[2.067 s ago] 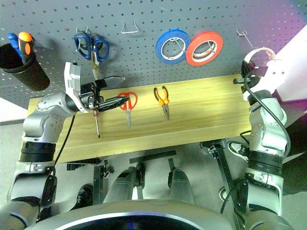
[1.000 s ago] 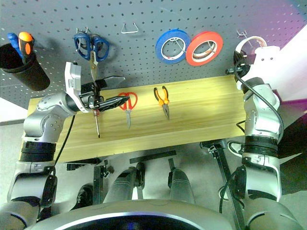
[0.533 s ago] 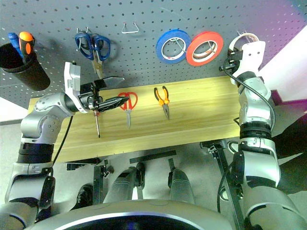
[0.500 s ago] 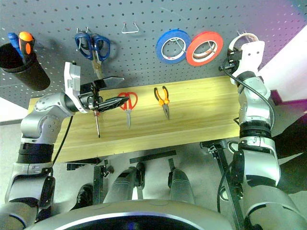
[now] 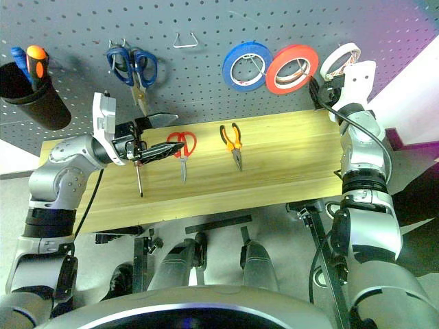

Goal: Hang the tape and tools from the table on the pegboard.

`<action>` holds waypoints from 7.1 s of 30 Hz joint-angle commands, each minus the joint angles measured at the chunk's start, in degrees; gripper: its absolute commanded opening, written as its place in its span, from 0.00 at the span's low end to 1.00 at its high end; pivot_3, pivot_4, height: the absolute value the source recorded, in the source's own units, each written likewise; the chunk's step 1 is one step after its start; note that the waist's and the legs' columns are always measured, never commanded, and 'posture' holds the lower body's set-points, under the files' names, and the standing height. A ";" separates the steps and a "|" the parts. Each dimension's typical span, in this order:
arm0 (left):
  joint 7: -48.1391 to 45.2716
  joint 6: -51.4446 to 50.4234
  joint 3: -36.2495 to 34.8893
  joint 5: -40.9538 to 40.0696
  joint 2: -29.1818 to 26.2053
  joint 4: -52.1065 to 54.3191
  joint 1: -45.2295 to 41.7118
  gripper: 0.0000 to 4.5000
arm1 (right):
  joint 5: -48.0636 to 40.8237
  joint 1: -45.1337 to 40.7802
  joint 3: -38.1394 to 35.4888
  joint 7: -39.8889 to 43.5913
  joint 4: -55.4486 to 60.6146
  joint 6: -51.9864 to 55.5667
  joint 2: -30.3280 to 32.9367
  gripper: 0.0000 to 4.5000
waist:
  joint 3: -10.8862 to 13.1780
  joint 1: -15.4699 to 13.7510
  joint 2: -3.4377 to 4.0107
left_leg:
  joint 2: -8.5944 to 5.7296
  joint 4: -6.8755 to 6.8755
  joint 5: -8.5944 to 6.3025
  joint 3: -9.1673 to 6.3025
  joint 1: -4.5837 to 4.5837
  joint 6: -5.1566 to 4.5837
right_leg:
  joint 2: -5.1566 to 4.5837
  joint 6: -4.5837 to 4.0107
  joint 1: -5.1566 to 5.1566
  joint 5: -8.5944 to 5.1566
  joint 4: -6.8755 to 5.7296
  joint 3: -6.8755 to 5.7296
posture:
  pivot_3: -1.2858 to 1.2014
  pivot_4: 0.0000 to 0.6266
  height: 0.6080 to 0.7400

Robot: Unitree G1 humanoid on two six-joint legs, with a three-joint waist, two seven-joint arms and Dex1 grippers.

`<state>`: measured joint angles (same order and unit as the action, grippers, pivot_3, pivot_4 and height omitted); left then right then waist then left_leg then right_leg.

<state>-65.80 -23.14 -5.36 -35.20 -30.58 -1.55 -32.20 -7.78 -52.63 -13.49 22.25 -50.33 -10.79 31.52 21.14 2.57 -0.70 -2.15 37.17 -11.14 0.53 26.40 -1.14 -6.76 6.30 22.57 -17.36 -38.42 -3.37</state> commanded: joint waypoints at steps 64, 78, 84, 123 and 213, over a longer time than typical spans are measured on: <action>9.67 -3.48 -15.06 -6.00 -11.26 17.49 22.74 1.00 | -5.01 18.74 13.32 -2.17 29.86 35.70 -22.59 0.99 | 0.00 -0.52 0.00 | 0.02 -0.21 -0.05 -0.02 0.01 0.02 | -0.01 -0.01 0.24 0.00 -0.05 0.14 | 0.52 0.52 1.00; 10.33 -4.28 -15.12 -6.18 -11.11 18.37 22.63 1.00 | -0.59 12.00 13.85 -4.44 17.51 30.10 -25.04 0.99 | 0.00 -0.60 0.01 | 0.02 -0.28 -0.04 -0.01 0.02 0.03 | 0.00 -0.01 0.32 0.00 -0.05 0.14 | 0.53 0.53 1.00; 10.44 -4.38 -15.11 -6.62 -11.30 18.60 23.10 1.00 | 0.47 8.44 13.31 -5.77 12.22 29.06 -25.98 0.99 | 0.01 -0.62 0.01 | 0.02 -0.31 -0.04 0.00 0.03 0.04 | -0.01 -0.01 0.34 0.00 -0.05 0.14 | 0.53 0.54 1.00; 12.30 -5.77 -14.36 -8.52 -10.53 21.83 24.86 1.00 | 7.72 -3.64 14.61 -12.95 -5.74 29.85 -27.32 0.99 | 0.03 -1.55 0.03 | 0.05 -1.06 0.07 0.35 0.06 0.19 | -0.06 -0.02 0.76 -0.01 0.20 0.19 | 0.54 0.59 1.00; 16.06 -9.55 -19.54 -15.09 -13.06 25.04 22.69 1.00 | -18.09 19.40 3.86 9.54 51.63 40.84 -18.30 0.49 | 0.03 -1.67 -0.04 | 0.09 -1.17 0.03 0.52 0.08 0.15 | -0.13 -0.02 0.80 0.00 0.34 0.19 | 0.52 0.46 1.00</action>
<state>-50.14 -32.45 -22.80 -48.80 -43.01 21.15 -9.98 -24.16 -32.54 -9.29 31.11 -0.92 31.68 12.85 21.17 0.90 -0.74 -2.06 36.00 -11.11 1.05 26.49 -0.99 -6.89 6.29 23.37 -17.36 -38.08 -3.18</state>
